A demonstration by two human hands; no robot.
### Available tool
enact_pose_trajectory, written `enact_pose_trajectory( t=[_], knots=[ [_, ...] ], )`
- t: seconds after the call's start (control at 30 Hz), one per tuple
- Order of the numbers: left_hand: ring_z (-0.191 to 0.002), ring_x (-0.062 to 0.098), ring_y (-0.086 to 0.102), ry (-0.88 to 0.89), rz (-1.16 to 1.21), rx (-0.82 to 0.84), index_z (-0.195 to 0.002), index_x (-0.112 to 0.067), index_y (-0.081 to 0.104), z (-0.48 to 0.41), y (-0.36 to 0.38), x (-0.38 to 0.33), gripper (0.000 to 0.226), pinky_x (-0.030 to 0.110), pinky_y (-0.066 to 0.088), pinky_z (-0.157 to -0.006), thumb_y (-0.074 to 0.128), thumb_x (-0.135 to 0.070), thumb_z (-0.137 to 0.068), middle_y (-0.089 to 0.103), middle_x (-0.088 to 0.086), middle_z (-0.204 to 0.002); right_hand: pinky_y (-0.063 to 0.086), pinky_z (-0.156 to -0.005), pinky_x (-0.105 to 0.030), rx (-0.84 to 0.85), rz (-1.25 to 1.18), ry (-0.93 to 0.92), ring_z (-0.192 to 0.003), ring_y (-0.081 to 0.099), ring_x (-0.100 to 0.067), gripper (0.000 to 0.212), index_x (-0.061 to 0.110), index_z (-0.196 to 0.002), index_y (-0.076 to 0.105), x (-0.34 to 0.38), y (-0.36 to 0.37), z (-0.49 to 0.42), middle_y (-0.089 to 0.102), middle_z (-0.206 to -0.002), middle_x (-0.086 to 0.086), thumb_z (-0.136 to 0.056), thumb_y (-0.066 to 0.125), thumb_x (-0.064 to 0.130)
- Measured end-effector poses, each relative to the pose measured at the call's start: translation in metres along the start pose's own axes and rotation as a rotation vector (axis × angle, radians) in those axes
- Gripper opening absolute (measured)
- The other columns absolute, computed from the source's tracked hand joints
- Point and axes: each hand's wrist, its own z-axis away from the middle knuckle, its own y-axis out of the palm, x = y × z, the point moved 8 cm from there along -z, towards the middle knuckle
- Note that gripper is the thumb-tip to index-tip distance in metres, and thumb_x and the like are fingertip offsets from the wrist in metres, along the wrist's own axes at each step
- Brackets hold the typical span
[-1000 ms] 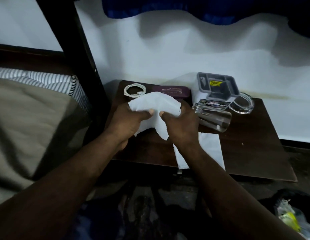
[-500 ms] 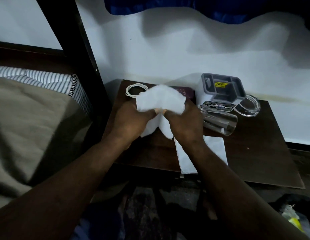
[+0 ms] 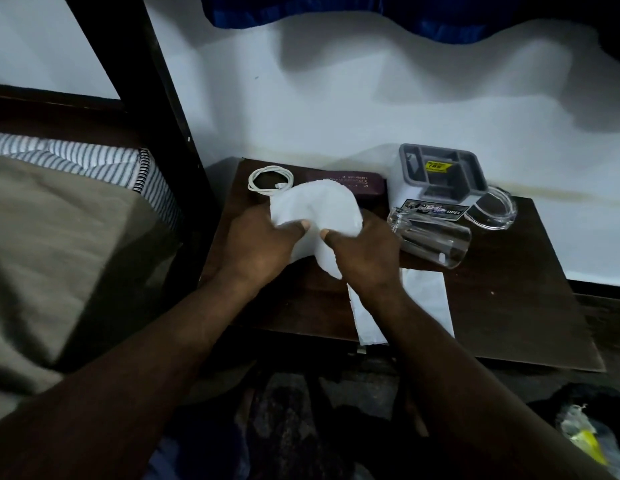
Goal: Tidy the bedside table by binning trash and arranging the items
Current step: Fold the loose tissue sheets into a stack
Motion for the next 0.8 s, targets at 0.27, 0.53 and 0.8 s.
enact_pose_trajectory(
  t=[0.27, 0.53, 0.8],
  knots=[
    [-0.096, -0.002, 0.072, -0.112, 0.292, 0.117, -0.095, -0.048, 0.076, -0.003, 0.002, -0.004, 0.023, 0.027, 0.057, -0.084, 0.086, -0.038, -0.077, 0.076, -0.024, -0.102, 0.062, -0.092, -0.050, 0.076, -0.372, 0.052, -0.098, 0.077, -0.023, 0.021, 0.027, -0.095, 0.075, 0.013, -0.008, -0.001, 0.080, -0.103, -0.002, -0.082, 0.082, 0.013],
    [-0.103, 0.033, 0.075, -0.419, 0.659, 0.334, -0.121, -0.008, 0.072, 0.008, 0.018, -0.008, 0.041, 0.052, 0.061, -0.083, 0.081, -0.010, -0.081, 0.077, 0.011, -0.114, 0.064, -0.076, -0.030, 0.283, -0.573, 0.079, -0.093, 0.079, -0.014, 0.028, 0.024, -0.099, 0.076, 0.013, -0.023, 0.001, 0.082, -0.101, 0.005, -0.086, 0.077, -0.001],
    [-0.099, 0.029, 0.076, -0.507, 0.669, 0.311, -0.117, -0.012, 0.073, 0.013, 0.030, -0.012, 0.025, 0.050, 0.062, -0.082, 0.072, -0.014, -0.092, 0.078, 0.008, -0.110, 0.061, -0.067, -0.022, 0.253, -0.542, 0.051, -0.086, 0.079, -0.009, 0.022, 0.023, -0.093, 0.078, 0.008, -0.037, -0.010, 0.082, -0.093, 0.008, -0.087, 0.076, 0.002]
  ],
)
